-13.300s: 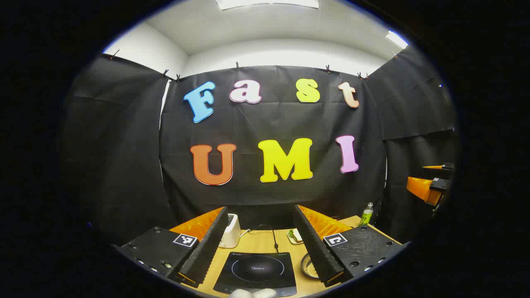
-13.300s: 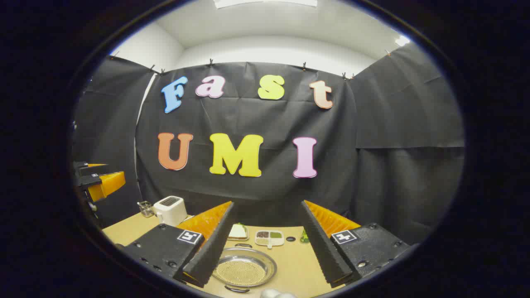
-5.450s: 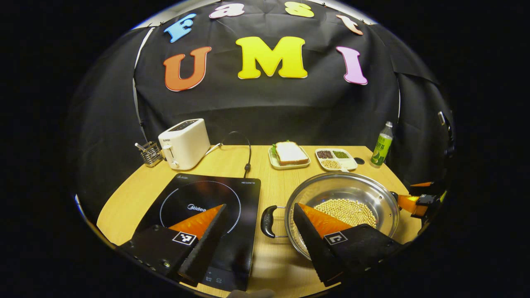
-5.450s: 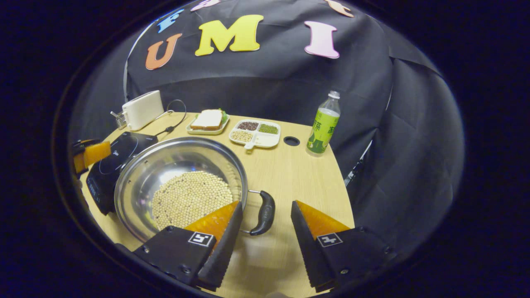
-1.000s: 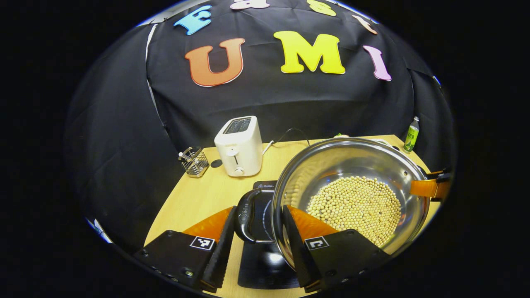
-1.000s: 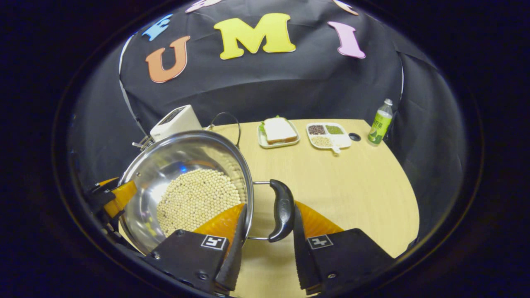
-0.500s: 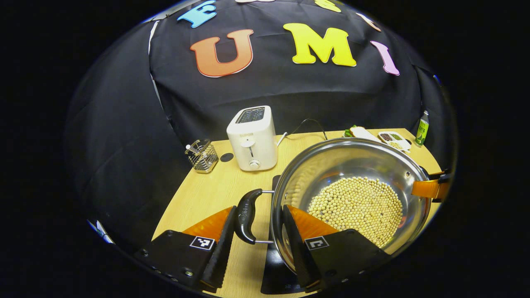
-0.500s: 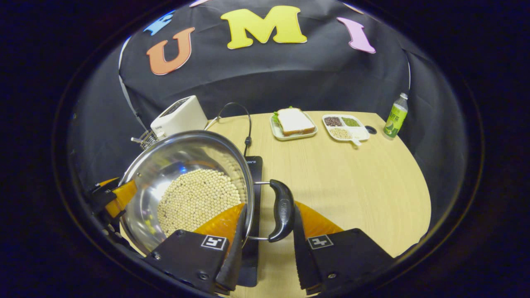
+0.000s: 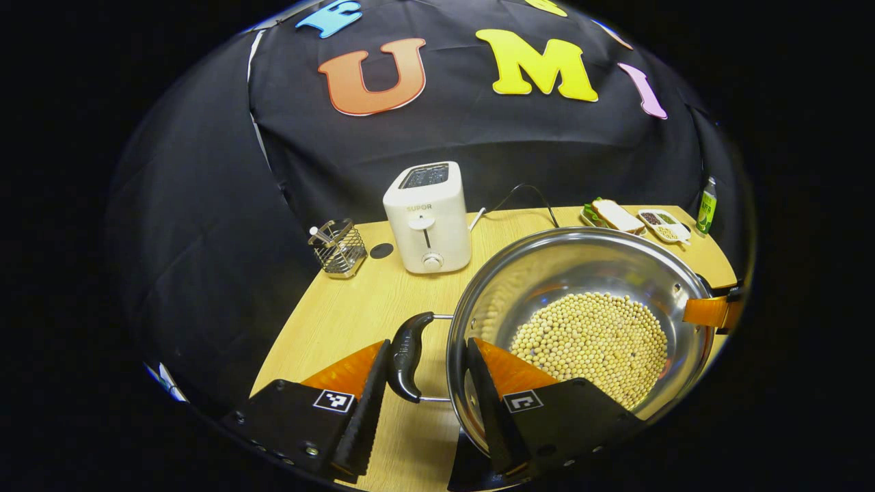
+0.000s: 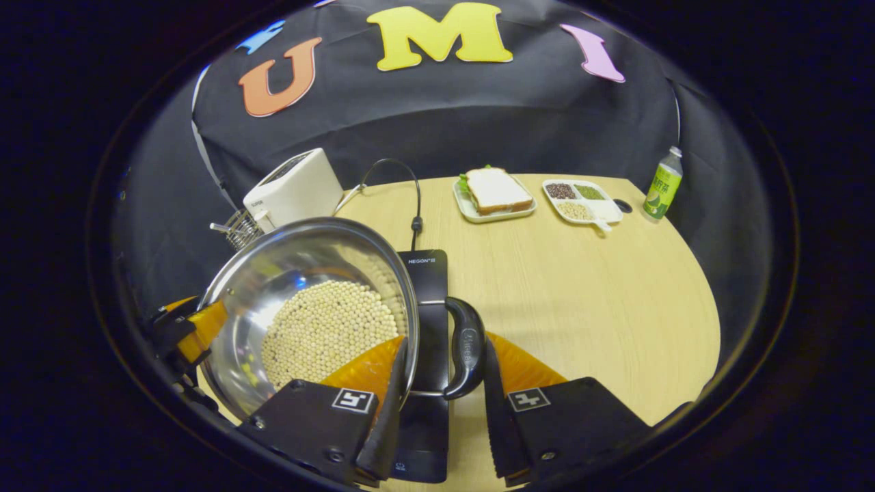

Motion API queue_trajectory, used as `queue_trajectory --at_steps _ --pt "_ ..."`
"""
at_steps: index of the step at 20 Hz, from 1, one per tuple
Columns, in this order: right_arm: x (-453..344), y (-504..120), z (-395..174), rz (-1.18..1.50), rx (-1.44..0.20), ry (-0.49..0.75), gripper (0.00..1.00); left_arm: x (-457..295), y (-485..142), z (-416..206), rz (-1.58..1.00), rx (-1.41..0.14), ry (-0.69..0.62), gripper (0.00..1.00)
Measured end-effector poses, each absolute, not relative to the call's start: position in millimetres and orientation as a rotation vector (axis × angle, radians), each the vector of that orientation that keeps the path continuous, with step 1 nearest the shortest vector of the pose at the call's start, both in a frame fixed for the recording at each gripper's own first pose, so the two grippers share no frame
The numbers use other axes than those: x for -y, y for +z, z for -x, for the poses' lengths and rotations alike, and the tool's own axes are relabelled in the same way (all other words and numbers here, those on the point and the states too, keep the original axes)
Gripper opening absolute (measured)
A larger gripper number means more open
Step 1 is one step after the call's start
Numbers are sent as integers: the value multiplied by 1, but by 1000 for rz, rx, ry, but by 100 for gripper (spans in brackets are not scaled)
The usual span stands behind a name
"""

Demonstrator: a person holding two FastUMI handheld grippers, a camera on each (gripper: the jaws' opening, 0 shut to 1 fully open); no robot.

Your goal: First push the handle of the pot to place it horizontally, then grasp the pot with both hands and set it on the induction cooktop.

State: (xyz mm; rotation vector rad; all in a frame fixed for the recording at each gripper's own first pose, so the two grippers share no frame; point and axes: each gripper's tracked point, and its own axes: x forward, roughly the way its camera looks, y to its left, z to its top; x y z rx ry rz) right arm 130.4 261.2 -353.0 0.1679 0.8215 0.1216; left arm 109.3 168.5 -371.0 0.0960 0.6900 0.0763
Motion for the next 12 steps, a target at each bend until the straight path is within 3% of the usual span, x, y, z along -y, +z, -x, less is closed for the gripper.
queue_trajectory --at_steps 12 --pt "-261 -352 -135 -147 -791 109 55 -167 -383 -114 -75 -673 66 64"
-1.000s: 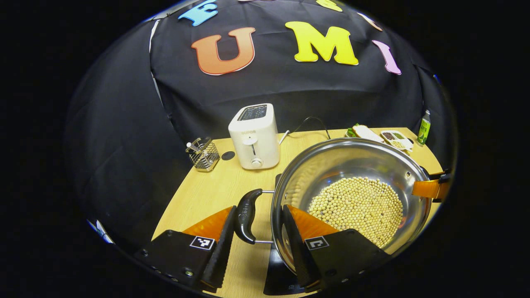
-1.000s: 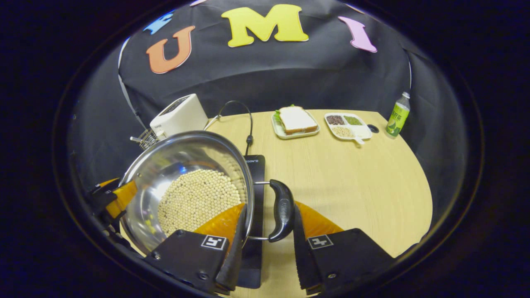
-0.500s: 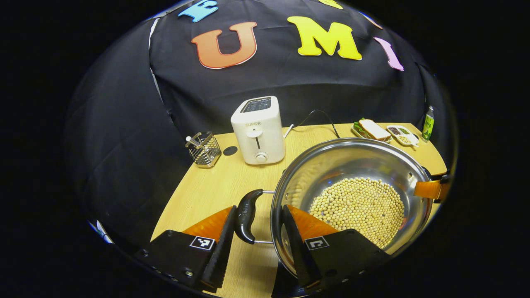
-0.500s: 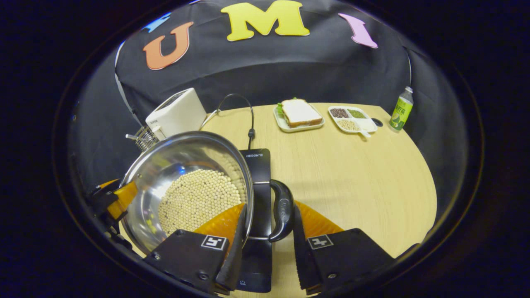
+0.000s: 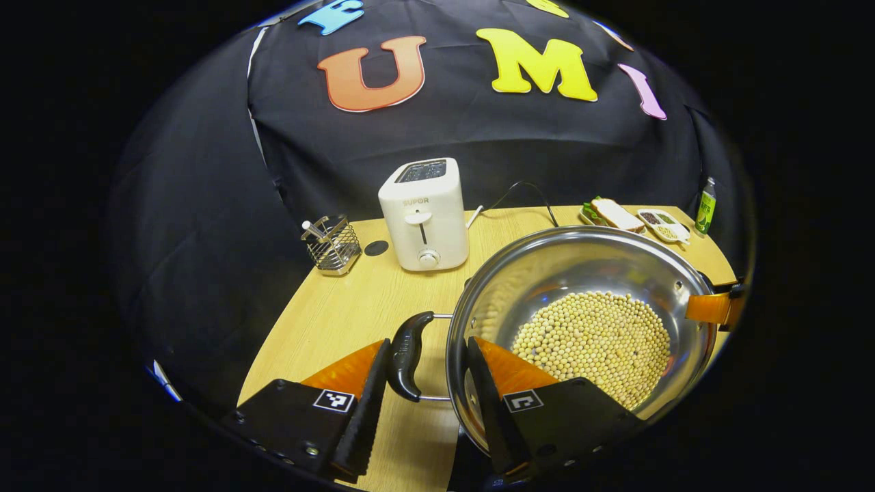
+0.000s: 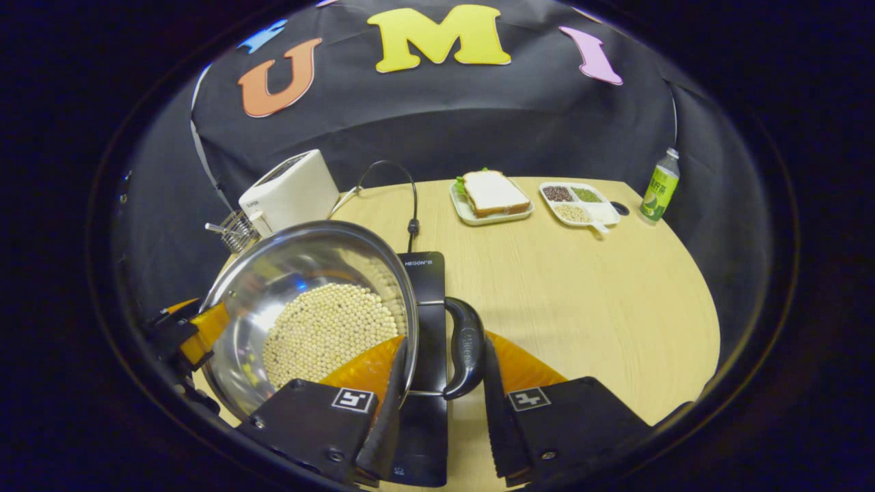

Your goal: First push the handle of the pot to place it horizontally, then grasp the pot with both hands and set it on the induction cooktop.

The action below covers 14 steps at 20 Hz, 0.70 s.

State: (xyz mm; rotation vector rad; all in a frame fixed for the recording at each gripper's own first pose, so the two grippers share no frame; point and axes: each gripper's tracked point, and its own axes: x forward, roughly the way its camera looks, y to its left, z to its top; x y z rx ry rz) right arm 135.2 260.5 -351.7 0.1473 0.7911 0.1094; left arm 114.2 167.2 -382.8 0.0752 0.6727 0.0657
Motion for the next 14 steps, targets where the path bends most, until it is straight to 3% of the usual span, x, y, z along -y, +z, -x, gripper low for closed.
queue_trajectory --at_steps 3,5,7,8,14 --pt "-260 -352 -138 -154 -776 115 59 -168 -385 -115 -80 -665 62 64" --pt "-258 -349 -139 -174 -737 114 66 -171 -396 -109 -90 -694 69 71" --pt "-253 -346 -138 -139 -709 113 77 -171 -399 -105 -60 -685 75 97" --pt "-254 -342 -140 -133 -684 127 90 -171 -395 -105 -47 -662 73 97" --pt "-250 -329 -140 -75 -652 133 87 -182 -365 -103 -84 -584 100 96"
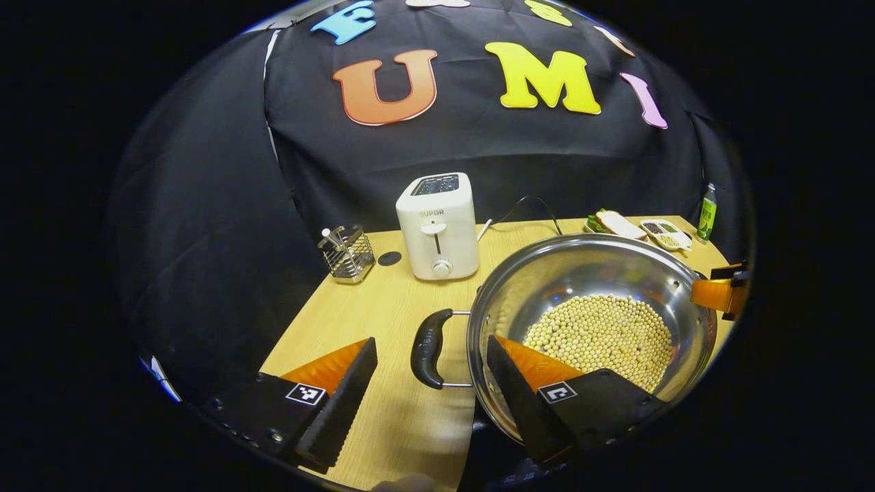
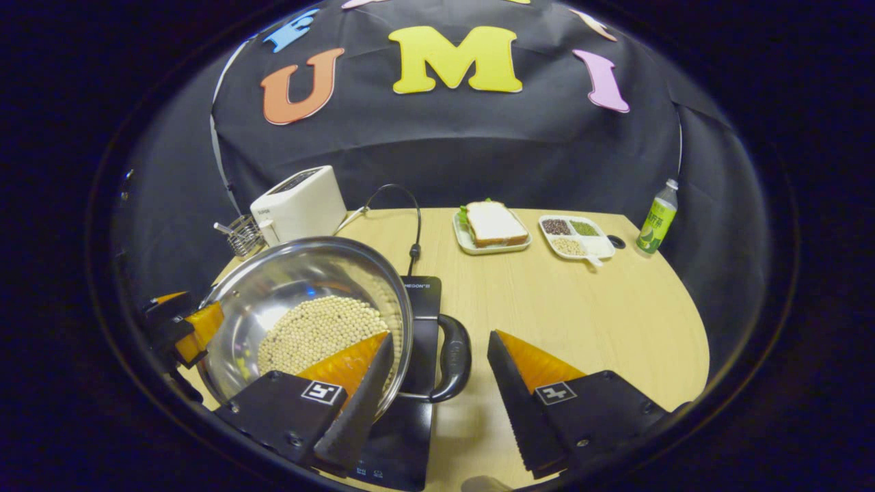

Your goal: First push the handle of the pot to place it horizontally, then grasp the pot with both hands and set it on the induction cooktop.

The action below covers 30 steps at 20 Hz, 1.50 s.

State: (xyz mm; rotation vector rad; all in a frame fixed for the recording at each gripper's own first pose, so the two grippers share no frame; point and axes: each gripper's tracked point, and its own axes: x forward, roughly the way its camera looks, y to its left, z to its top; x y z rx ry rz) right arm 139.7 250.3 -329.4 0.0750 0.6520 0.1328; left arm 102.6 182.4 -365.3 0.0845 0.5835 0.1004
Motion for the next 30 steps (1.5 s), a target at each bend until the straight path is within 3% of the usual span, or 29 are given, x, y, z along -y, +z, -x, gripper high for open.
queue_trajectory --at_steps 6,15,19,30 --pt "-239 -287 -132 -36 -580 151 88 -179 -312 -92 -85 -509 123 96" --pt "-180 -174 -101 20 -398 157 88 -131 -172 -71 -53 -304 123 97" --pt "-138 -113 -79 19 -299 144 99 -92 -107 -52 -42 -210 96 96" --pt "-20 -7 -11 -39 -80 59 100 -13 -6 6 -9 -94 50 96"
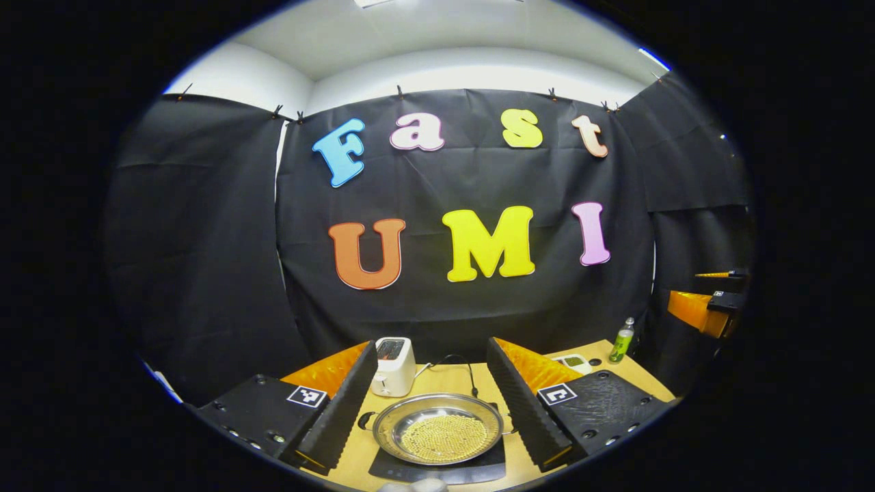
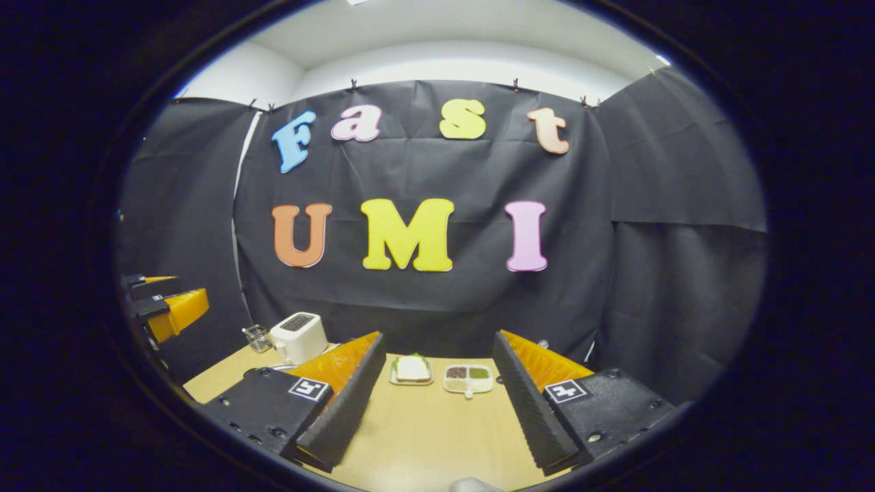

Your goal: First push the handle of the pot to place it horizontally, then grasp the pot with both hands and set it on the induction cooktop.

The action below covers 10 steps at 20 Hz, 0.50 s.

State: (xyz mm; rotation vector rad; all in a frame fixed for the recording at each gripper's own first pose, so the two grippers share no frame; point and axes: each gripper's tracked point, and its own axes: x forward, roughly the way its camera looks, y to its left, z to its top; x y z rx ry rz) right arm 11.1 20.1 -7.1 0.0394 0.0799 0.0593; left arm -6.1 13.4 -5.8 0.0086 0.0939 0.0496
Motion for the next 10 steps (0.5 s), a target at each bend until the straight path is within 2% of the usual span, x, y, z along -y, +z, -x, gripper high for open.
queue_trajectory --at_steps 10 --pt "20 25 17 -67 -12 17 100 17 17 36 -6 -66 -2 96"
